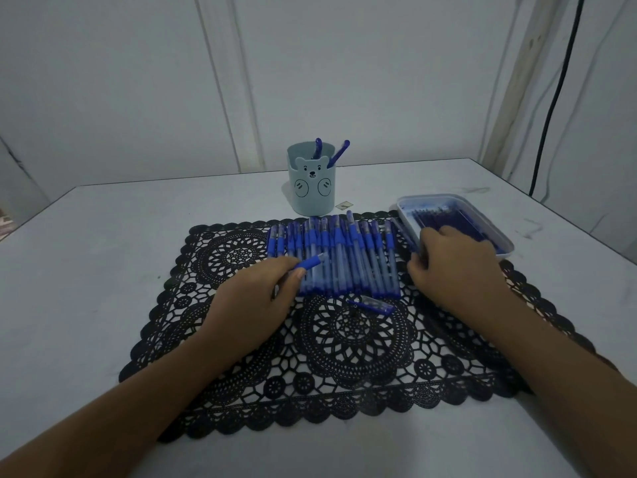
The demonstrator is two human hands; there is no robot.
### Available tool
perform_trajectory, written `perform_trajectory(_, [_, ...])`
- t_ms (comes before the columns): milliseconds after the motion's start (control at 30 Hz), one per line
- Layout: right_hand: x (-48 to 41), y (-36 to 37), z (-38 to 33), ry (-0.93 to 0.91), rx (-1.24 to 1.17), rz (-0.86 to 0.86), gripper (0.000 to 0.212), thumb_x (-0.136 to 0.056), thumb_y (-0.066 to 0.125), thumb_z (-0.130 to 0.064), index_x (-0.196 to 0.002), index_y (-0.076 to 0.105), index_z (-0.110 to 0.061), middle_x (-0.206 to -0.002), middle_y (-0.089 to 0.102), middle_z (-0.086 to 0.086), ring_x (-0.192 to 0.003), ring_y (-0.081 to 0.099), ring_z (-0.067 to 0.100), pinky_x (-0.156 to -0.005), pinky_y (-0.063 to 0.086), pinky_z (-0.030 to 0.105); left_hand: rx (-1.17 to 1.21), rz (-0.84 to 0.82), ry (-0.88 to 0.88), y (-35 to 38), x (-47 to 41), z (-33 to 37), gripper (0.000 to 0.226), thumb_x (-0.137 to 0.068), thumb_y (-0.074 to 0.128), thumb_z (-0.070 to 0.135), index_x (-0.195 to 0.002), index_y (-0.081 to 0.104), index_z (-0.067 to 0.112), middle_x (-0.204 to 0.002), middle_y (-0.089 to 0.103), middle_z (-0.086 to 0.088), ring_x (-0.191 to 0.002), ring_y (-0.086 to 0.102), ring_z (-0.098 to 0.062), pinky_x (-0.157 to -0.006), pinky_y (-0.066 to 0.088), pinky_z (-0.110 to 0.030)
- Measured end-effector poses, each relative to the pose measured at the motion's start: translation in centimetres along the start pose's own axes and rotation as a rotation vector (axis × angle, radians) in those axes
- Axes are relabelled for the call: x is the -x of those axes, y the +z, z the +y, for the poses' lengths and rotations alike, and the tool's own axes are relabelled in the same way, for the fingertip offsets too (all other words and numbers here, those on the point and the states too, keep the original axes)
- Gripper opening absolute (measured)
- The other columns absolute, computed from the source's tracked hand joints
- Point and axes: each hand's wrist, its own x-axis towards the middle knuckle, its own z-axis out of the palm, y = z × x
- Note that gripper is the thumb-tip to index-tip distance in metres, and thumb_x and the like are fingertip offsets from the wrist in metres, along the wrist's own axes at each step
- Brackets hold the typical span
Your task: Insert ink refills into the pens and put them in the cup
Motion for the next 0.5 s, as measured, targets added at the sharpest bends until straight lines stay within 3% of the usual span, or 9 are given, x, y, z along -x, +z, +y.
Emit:
perform_trajectory(100, [0.0,-0.5,0.1,0.004,0.01,-0.047,0.02,-0.089,0.046,-0.036,-0.084,0.038,-0.018,-0.084,0.045,-0.001,-0.08,0.054,0.021,-0.079,0.04,0.038,-0.007,0.0,0.001,0.0,0.0,0.0,0.046,-0.09,0.031,0.043,-0.104,0.064,0.014,-0.072,0.056,0.014,-0.058,0.05,0.002,-0.051,0.042,-0.017])
perform_trajectory(333, [-1.6,-1.0,1.9,0.156,-0.218,0.085,0.019,-0.089,0.049,-0.021,-0.092,0.06,-0.006,-0.086,0.063,0.012,-0.078,0.055,0.026,-0.07,0.045,0.034,-0.007,0.014,0.019,0.0,0.0,0.2,0.044,-0.089,0.032,0.042,-0.101,0.065,0.014,-0.069,0.055,0.014,-0.054,0.048,0.0,-0.05,0.039,-0.016])
perform_trajectory(433, [-2.8,-0.4,3.1,0.217,-0.195,-0.019,0.022,-0.088,0.051,-0.019,-0.096,0.066,-0.005,-0.095,0.065,0.015,-0.09,0.058,0.03,-0.073,0.046,0.036,-0.006,0.021,0.04,0.1,0.0,0.2,0.043,-0.09,0.034,0.039,-0.099,0.066,0.012,-0.069,0.057,0.011,-0.054,0.049,-0.001,-0.05,0.04,-0.015])
perform_trajectory(500, [-3.5,0.2,3.7,0.234,-0.183,-0.114,0.022,-0.084,0.056,-0.02,-0.089,0.07,-0.003,-0.092,0.068,0.014,-0.084,0.059,0.028,-0.071,0.049,0.036,-0.004,0.022,0.041,0.1,0.0,0.2,0.042,-0.09,0.035,0.039,-0.099,0.065,0.012,-0.069,0.057,0.011,-0.054,0.049,-0.001,-0.05,0.041,-0.016])
